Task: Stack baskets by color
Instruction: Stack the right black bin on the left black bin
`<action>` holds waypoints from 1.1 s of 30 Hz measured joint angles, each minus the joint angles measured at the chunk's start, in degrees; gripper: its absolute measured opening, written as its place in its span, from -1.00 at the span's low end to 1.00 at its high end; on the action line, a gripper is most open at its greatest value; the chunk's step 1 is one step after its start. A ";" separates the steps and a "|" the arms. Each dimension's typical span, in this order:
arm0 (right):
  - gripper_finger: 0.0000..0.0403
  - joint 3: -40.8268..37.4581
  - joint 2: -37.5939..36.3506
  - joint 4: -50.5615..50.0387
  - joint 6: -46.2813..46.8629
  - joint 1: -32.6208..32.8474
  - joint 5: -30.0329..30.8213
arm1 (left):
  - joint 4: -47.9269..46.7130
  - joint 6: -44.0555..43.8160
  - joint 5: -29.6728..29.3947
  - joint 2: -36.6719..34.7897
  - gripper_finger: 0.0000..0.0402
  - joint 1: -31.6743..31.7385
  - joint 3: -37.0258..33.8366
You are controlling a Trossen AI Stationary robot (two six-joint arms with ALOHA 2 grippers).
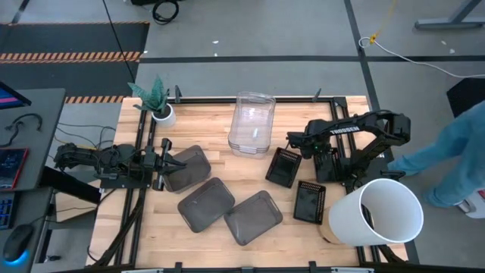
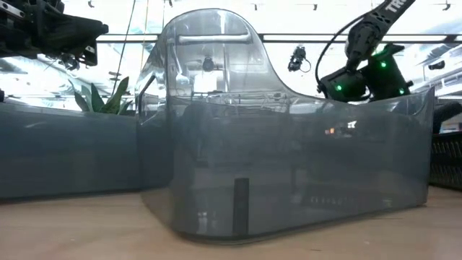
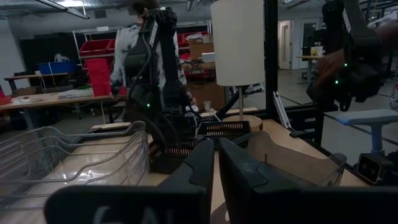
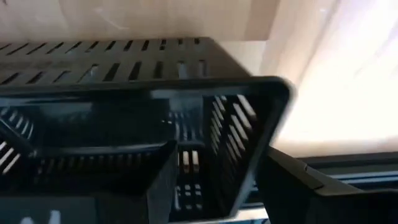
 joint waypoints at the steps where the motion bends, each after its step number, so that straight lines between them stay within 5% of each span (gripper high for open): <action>1: 0.03 -0.36 0.00 0.45 0.11 0.24 -0.32 | 0.01 -0.01 0.00 0.00 -0.86 0.01 0.00; 23: -0.01 1.08 -2.45 1.36 0.57 1.47 -1.84 | 0.01 0.00 0.00 0.00 -0.87 0.01 0.00; 33: -0.10 -0.67 -2.45 9.96 -0.42 1.38 0.10 | -0.01 -0.01 0.00 0.00 -0.84 0.00 0.00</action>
